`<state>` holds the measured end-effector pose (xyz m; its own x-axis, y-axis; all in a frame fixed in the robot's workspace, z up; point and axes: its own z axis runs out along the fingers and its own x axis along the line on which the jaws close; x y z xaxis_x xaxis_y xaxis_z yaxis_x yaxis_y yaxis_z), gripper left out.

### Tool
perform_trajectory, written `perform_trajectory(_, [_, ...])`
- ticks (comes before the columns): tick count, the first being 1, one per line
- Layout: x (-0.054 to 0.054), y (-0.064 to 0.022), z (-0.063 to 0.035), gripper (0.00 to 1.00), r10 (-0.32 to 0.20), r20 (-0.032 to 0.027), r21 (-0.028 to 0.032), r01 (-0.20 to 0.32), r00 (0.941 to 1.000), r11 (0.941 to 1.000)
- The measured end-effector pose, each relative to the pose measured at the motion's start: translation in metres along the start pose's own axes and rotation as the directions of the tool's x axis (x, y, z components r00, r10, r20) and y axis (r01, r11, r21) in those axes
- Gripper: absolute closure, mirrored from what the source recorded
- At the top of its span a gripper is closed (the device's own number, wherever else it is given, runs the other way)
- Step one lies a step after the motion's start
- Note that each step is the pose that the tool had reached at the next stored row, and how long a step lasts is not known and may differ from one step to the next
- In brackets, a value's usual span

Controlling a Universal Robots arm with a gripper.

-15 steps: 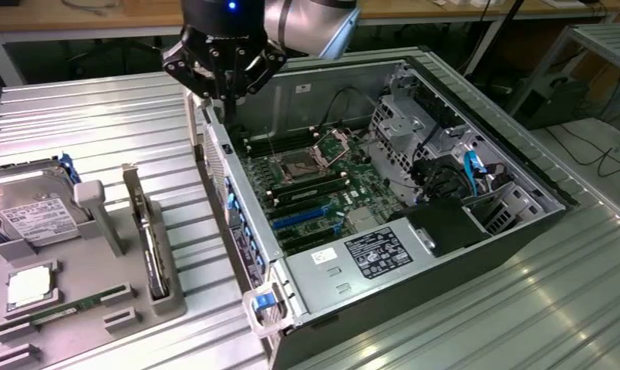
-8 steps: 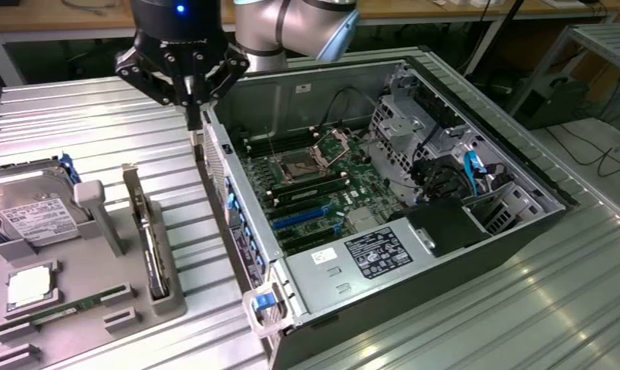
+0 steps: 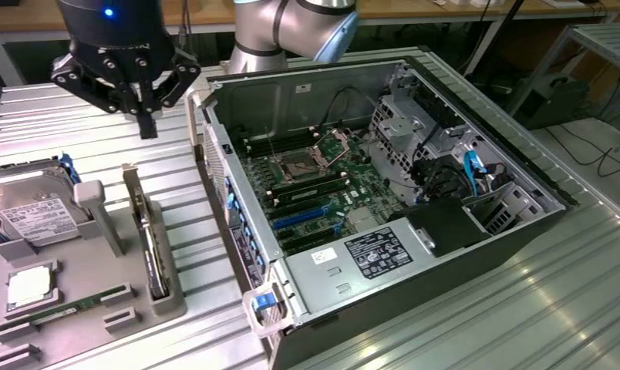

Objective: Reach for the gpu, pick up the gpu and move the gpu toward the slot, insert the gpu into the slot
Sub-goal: 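Reach for the gpu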

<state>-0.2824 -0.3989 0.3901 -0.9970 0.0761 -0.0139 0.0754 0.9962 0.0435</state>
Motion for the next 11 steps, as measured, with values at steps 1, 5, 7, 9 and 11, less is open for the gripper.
perform_trajectory(1, [0.007,-0.0005,0.0000,0.89,0.000,-0.0005,0.0000,0.000,1.0000,1.0000])
perform_trajectory(5, [0.028,-0.0022,0.0000,0.89,0.000,-0.0020,0.0001,0.000,1.0000,1.0000])
perform_trajectory(7, [0.038,-0.0029,0.0000,0.89,0.000,-0.0026,0.0001,0.000,1.0000,1.0000])
perform_trajectory(9, [0.052,-0.0040,0.0000,0.89,0.000,-0.0036,0.0002,0.000,1.0000,1.0000])
perform_trajectory(11, [0.055,-0.0042,0.0000,0.89,0.000,-0.0038,0.0002,0.000,1.0000,1.0000])
